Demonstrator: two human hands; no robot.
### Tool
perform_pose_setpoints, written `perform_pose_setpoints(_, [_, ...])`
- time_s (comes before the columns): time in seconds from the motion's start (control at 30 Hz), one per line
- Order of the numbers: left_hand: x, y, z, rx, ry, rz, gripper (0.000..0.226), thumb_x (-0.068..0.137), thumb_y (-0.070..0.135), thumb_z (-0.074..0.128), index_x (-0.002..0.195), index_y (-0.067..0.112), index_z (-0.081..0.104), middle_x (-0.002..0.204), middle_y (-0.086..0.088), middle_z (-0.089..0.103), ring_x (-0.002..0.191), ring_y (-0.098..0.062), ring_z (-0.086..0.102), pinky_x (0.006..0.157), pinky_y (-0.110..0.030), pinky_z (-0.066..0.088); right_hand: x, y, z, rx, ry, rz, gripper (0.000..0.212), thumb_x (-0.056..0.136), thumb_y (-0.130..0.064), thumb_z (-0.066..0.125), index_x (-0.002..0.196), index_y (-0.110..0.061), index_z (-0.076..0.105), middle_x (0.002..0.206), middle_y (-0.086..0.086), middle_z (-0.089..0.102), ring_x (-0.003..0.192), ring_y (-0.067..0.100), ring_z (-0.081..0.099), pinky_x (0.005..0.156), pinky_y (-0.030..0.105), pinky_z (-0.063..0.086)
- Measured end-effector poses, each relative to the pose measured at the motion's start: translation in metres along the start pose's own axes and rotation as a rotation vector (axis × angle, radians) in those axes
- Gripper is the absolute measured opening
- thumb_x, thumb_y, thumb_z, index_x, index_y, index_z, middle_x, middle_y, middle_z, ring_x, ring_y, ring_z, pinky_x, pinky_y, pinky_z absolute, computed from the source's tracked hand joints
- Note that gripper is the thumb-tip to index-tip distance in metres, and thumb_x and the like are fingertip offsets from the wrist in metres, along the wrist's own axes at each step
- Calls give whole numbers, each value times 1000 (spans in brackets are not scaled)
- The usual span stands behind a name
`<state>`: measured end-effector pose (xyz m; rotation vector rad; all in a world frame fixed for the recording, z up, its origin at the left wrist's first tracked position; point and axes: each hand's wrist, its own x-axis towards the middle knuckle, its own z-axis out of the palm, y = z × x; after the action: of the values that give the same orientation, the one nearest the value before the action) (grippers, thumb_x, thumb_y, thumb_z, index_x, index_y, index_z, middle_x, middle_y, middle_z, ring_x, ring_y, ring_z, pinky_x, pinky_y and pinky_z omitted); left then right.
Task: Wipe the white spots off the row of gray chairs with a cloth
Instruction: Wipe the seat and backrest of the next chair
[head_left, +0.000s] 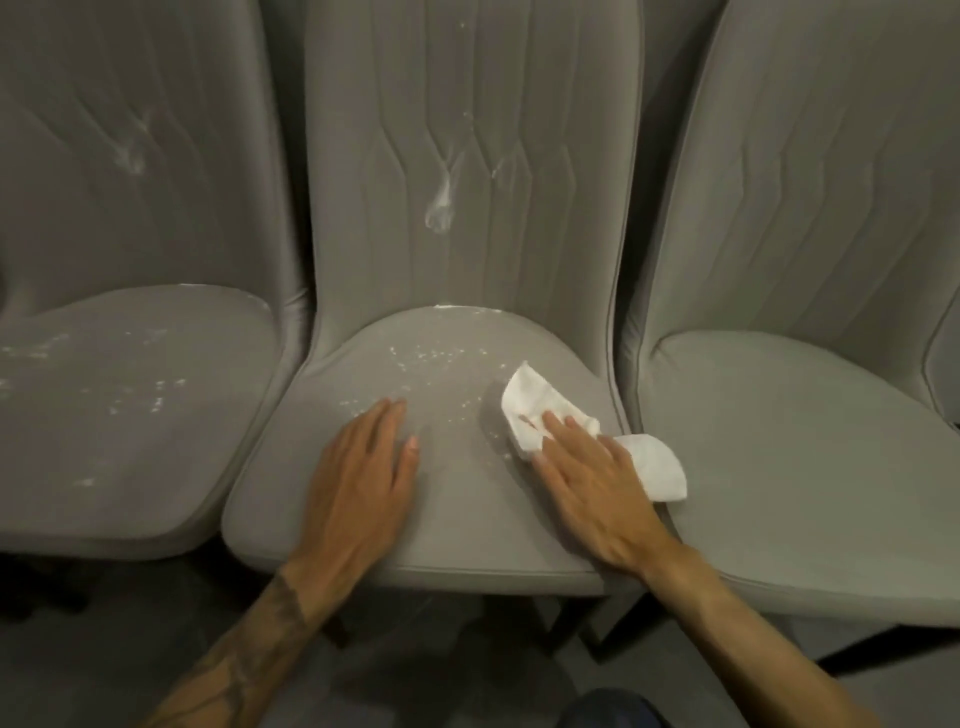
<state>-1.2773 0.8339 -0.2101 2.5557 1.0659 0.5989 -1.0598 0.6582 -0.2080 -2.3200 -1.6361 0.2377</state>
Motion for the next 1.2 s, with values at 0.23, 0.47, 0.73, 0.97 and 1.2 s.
perform_pose_setpoints(0.23, [-9,-85,-24,25,-7,7,63,108,48,28,152,9,48,150,-14,56,136,-27,53,117,-38,37,19,0,-12,-68,58,284,53,112,-39,28,164,-28,26,171,-5,24,160,17,20,129,40,15])
perform_pose_setpoints(0.47, [9,-111,-17,69,-45,49,67,104,59,25,153,19,49,153,-3,54,137,-20,50,114,-29,28,18,-28,15,-26,-88,67,57,105,-52,7,161,-45,17,169,-20,6,158,1,5,126,25,1])
perform_pose_setpoints(0.73, [11,-116,-15,56,-23,62,59,108,55,28,149,19,50,144,0,60,123,-15,49,106,-31,36,38,-32,10,-331,-14,49,74,103,-45,7,161,-6,32,168,11,32,158,25,26,132,49,11])
perform_pose_setpoints(0.97, [10,-112,-16,111,-54,79,56,107,49,31,150,18,50,151,-2,54,127,-19,48,109,-41,41,60,-7,-6,-266,-205,-48,72,104,-59,3,167,-25,-1,175,-6,-4,161,9,4,127,24,-5])
perform_pose_setpoints(1.2, [11,-111,-15,94,-41,66,55,107,48,33,148,18,53,150,0,55,127,-18,49,109,-38,38,91,25,2,-74,-263,-27,73,100,-71,4,163,-39,-12,170,-23,-15,155,-9,-15,126,21,-13])
